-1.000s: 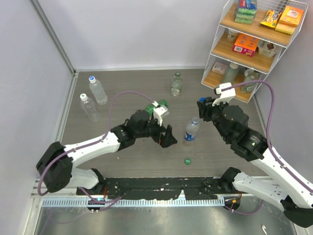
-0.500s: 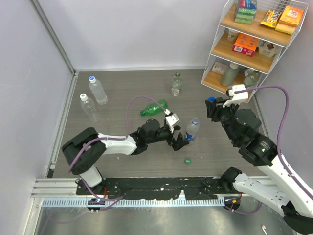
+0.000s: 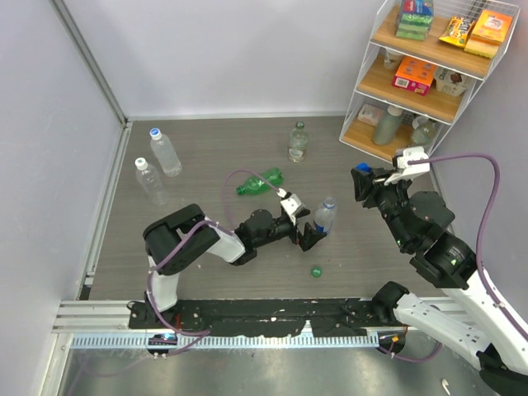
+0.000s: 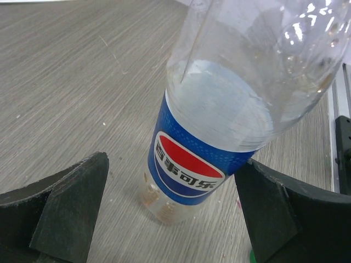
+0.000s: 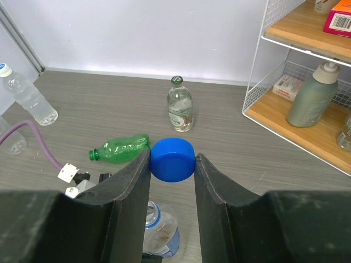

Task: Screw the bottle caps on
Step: Pick up the plastic bottle at the center of the board.

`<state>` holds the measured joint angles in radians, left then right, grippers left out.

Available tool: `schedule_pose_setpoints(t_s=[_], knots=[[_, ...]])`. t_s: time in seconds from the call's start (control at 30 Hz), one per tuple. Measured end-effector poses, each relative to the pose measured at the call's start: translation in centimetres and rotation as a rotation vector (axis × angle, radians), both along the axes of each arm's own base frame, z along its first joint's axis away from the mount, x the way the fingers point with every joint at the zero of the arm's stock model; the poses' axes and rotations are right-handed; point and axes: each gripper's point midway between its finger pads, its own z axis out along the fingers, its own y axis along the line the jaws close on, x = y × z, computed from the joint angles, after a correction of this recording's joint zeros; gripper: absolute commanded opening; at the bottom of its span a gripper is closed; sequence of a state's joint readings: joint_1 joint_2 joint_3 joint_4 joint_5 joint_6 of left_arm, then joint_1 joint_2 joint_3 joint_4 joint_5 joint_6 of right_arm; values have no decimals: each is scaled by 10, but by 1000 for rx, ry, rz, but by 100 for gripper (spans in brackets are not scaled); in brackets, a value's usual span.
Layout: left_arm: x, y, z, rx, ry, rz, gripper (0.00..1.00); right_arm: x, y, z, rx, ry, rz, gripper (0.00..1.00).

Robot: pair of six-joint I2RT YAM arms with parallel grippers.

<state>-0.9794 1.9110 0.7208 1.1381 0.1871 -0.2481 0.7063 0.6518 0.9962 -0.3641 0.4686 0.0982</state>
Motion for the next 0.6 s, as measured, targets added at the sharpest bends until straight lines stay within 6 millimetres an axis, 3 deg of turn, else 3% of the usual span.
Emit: schedule_pose_setpoints(t_s=[0.2, 0.6], knots=[[-1, -10, -4, -36, -30, 3, 100, 1, 0, -5, -20, 4, 0, 14], [-3, -23, -35, 2, -24, 12, 100, -1, -1, -4, -23, -3, 4, 11]])
